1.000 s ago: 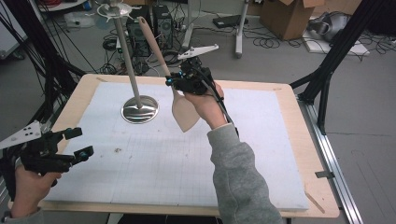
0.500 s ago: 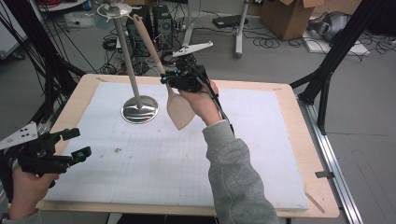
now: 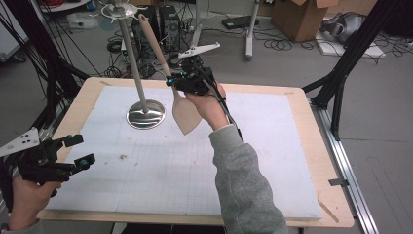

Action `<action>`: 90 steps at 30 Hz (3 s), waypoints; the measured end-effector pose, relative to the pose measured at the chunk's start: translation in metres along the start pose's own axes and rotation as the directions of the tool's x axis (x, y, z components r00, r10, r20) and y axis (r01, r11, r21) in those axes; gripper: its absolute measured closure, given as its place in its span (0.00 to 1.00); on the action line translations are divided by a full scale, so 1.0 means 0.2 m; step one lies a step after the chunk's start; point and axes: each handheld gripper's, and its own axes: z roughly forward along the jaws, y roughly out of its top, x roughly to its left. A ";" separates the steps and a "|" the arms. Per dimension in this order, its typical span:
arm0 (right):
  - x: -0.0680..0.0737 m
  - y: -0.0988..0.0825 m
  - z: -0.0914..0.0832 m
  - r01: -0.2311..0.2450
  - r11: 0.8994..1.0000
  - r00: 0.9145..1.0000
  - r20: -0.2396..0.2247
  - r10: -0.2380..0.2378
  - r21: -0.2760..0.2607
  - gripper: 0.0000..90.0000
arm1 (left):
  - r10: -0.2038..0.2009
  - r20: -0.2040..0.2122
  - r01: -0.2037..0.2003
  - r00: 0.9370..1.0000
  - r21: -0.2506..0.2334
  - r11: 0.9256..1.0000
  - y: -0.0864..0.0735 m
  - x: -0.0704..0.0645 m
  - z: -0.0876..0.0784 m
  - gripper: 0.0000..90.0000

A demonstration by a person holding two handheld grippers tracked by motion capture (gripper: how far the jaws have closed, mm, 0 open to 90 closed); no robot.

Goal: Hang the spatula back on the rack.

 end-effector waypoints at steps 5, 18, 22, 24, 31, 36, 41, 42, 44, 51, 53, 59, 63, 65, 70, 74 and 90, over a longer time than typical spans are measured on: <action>0.00 0.00 0.01 0.003 1.000 1.000 -0.008 -0.003 0.001 0.87 | 0.001 0.001 -0.001 1.000 0.000 1.000 0.00 -0.01 0.00 0.07; 0.01 0.02 0.06 -0.001 1.000 1.000 -0.009 0.001 0.018 0.87 | 0.007 -0.010 -0.007 1.000 0.008 1.000 -0.01 -0.02 -0.01 0.07; 0.01 0.02 0.07 0.003 1.000 1.000 -0.008 -0.003 0.022 0.87 | 0.003 -0.014 -0.003 1.000 0.005 1.000 -0.01 -0.02 -0.02 0.07; 0.01 0.03 0.07 0.005 1.000 1.000 -0.009 -0.005 0.022 0.87 | 0.004 -0.013 -0.004 1.000 0.008 1.000 -0.01 -0.02 -0.02 0.07; 0.01 0.03 0.12 0.004 0.999 1.000 -0.008 -0.003 0.034 0.87 | 0.001 -0.013 -0.001 1.000 0.018 1.000 -0.02 -0.02 -0.01 0.07; 0.02 0.03 0.15 0.006 0.999 1.000 -0.008 -0.006 0.043 0.87 | 0.001 -0.013 0.000 1.000 0.020 1.000 -0.03 -0.02 0.00 0.07; 0.02 0.04 0.18 0.010 0.999 1.000 -0.012 -0.010 0.051 0.87 | -0.003 -0.014 0.003 1.000 0.018 1.000 -0.03 -0.03 0.00 0.07; 0.02 0.04 0.18 0.009 0.999 1.000 -0.012 -0.008 0.052 0.87 | -0.004 -0.015 0.004 1.000 0.016 1.000 -0.03 -0.03 -0.01 0.07; 0.01 0.04 0.19 0.008 0.998 1.000 -0.011 -0.007 0.055 0.87 | -0.002 -0.015 0.002 1.000 0.016 1.000 -0.03 -0.03 -0.01 0.07; 0.02 0.04 0.25 0.012 0.998 1.000 -0.018 -0.011 0.062 0.87 | -0.008 -0.025 0.009 1.000 0.014 1.000 -0.04 -0.03 -0.02 0.07; 0.01 0.04 0.27 0.010 0.998 1.000 -0.025 -0.009 0.062 0.87 | -0.008 -0.025 0.009 1.000 0.018 1.000 -0.04 -0.03 -0.02 0.07; 0.01 0.05 0.32 0.008 0.998 1.000 -0.028 -0.007 0.059 0.87 | -0.004 -0.032 0.005 0.999 0.025 1.000 -0.05 -0.03 -0.03 0.07; 0.01 0.05 0.34 0.005 0.998 1.000 -0.026 -0.003 0.061 0.87 | -0.010 -0.040 0.010 0.999 0.015 1.000 -0.06 -0.03 -0.05 0.07; 0.01 0.06 0.36 0.007 0.998 0.999 -0.033 -0.005 0.061 0.87 | -0.011 -0.042 0.011 0.999 0.012 1.000 -0.06 -0.03 -0.05 0.07; 0.02 0.07 0.40 -0.003 0.998 0.999 -0.047 0.005 0.058 0.87 | -0.012 -0.043 0.012 0.999 0.016 1.000 -0.06 -0.04 -0.06 0.07; 0.02 0.08 0.41 -0.011 0.998 0.999 -0.051 0.014 0.055 0.87 | -0.014 -0.045 0.015 0.999 0.012 1.000 -0.06 -0.03 -0.07 0.07; 0.02 0.07 0.43 -0.015 0.999 0.998 -0.058 0.017 0.040 0.71 | -0.012 -0.041 0.013 0.999 0.036 0.999 -0.08 -0.04 -0.03 0.07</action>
